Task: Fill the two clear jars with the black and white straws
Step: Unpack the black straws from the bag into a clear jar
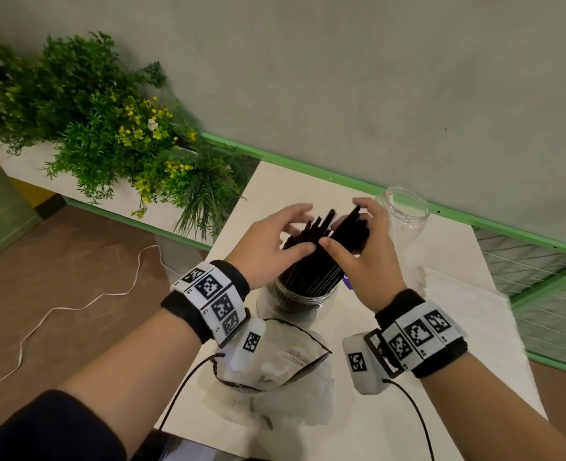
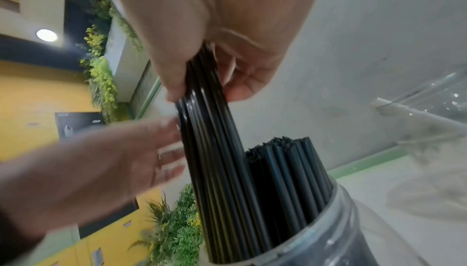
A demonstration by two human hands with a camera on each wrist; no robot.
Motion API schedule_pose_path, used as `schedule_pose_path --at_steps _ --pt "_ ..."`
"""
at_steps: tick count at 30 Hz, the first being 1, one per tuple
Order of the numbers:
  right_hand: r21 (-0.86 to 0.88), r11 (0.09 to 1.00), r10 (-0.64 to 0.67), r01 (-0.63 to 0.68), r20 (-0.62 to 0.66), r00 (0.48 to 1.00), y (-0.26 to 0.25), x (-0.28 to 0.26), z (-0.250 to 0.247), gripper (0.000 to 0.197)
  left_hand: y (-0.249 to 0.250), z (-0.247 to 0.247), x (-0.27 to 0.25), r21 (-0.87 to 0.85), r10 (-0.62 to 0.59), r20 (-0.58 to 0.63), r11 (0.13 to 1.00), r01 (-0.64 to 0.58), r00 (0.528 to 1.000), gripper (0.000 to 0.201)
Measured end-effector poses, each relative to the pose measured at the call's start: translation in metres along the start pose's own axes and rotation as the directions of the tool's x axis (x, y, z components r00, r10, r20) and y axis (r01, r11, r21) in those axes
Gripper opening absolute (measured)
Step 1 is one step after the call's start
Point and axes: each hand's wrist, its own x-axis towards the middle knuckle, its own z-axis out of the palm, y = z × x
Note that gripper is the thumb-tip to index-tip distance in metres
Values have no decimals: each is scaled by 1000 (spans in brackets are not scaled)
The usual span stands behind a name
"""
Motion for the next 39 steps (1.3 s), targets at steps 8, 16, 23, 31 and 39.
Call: schedule_pose_path --at_steps 8,16,23,31,39 --pt "-219 944 -257 245 -31 966 10 -1 6 37 -5 5 4 334 333 -37 893 -303 942 25" --pt "-298 855 -407 424 120 905 19 -6 14 35 -45 14 -26 190 -82 0 978 80 997 65" --pt "-351 805 -411 479 253 876 18 -10 31 43 -62 22 -32 25 -275 101 961 274 956 70" --pt "-377 816 -293 439 384 876 36 -29 31 52 -69 18 -34 18 -260 150 965 260 954 77" --pt "-372 893 -120 254 347 930 50 -32 3 88 -72 19 -26 -57 -327 206 937 344 923 102"
